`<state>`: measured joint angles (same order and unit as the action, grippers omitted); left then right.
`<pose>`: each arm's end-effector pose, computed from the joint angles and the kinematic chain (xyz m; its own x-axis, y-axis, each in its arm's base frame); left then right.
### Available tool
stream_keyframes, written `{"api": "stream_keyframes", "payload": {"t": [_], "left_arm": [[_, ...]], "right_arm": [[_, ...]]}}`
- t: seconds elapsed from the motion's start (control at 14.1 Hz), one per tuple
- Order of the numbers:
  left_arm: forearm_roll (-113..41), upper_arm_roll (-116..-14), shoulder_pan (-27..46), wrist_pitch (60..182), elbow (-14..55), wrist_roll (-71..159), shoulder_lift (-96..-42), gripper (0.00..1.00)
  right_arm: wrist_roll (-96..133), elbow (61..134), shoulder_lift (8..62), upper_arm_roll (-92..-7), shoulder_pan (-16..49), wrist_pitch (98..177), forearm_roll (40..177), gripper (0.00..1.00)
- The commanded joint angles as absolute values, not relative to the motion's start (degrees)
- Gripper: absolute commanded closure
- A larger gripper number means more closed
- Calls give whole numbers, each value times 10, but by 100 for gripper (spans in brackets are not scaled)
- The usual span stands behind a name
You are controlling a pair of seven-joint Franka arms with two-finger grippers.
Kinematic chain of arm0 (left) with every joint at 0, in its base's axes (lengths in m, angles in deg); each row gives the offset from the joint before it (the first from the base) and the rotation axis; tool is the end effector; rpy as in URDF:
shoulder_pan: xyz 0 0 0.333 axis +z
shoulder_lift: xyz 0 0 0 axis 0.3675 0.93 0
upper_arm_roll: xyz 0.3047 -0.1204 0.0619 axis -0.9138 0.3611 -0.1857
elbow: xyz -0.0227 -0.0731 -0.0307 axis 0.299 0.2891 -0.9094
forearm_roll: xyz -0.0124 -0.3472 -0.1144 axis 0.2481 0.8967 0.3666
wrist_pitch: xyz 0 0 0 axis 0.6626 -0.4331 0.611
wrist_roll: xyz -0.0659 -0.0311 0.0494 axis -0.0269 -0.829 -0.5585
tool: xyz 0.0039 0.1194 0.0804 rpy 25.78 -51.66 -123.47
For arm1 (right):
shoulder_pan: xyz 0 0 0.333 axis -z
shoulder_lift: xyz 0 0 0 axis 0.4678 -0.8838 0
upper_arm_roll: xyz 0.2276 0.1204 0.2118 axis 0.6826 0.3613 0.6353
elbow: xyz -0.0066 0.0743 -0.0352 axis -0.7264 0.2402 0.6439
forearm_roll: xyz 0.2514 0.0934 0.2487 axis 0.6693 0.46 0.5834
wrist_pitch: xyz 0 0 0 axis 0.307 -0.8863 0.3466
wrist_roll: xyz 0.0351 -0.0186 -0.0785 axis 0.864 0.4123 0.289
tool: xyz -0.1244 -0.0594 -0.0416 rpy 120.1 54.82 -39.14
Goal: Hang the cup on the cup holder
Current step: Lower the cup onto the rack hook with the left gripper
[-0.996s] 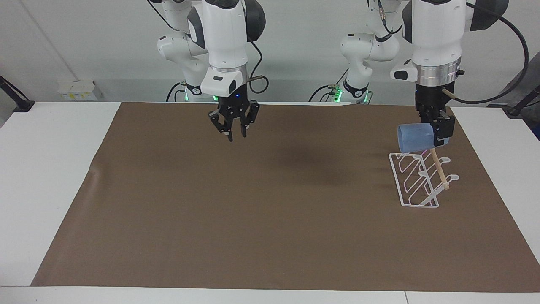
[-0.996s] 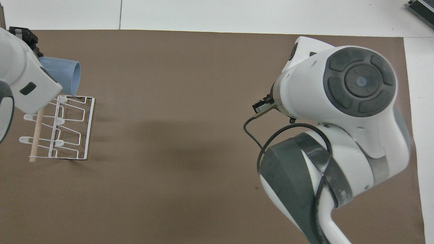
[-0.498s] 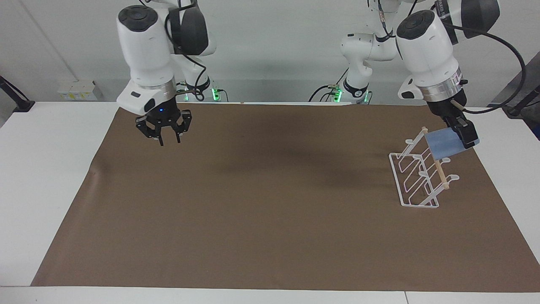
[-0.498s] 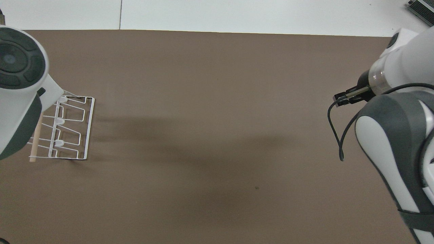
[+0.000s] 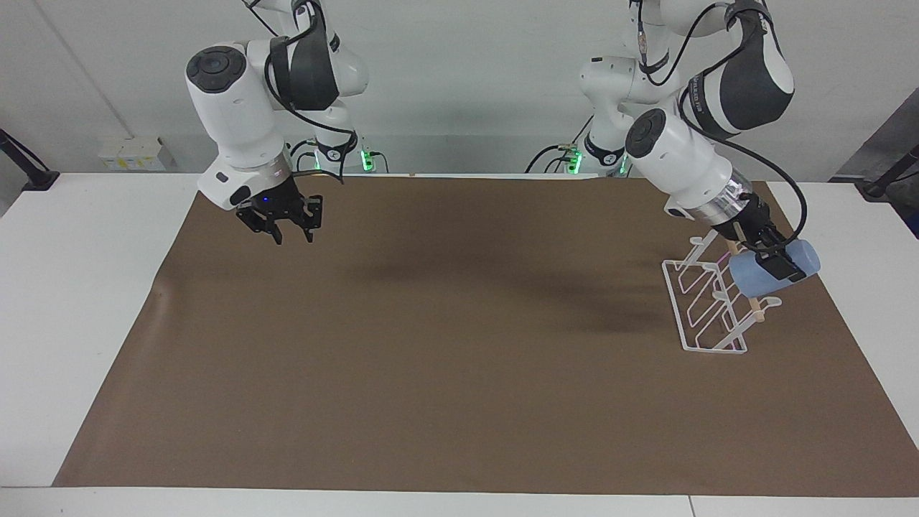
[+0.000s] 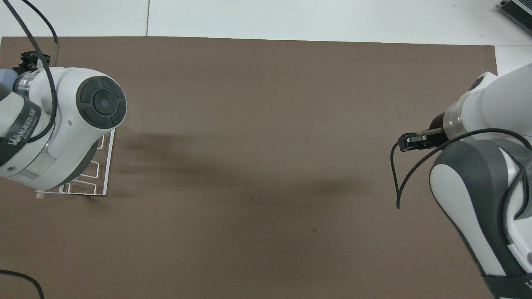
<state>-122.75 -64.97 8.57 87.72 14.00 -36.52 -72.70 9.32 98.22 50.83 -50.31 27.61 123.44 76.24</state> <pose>0.5880 -0.0584 0.5246 -0.0053 -0.5512 -0.8344 -0.9466 0.2717 -0.1735 0.5278 0.0565 0.5119 0.9943 0.1037 -0.0254 0.1044 -0.9942 0.0259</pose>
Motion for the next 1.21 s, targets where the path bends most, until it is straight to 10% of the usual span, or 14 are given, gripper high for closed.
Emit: {"api": "stream_keyframes", "payload": {"t": [0.0,0.21,1.14], "left_arm": [[-1290,-653,87,952,216,-328,-763,100],[-1301,-653,105,984,239,-315,-765,100],[-1310,-653,113,1011,299,-275,-789,100]], "right_arm": [[92,1005,527,-497,278,1249,772,31],[92,1003,526,-496,279,1251,772,0],[90,991,526,-496,280,1248,773,0]]}}
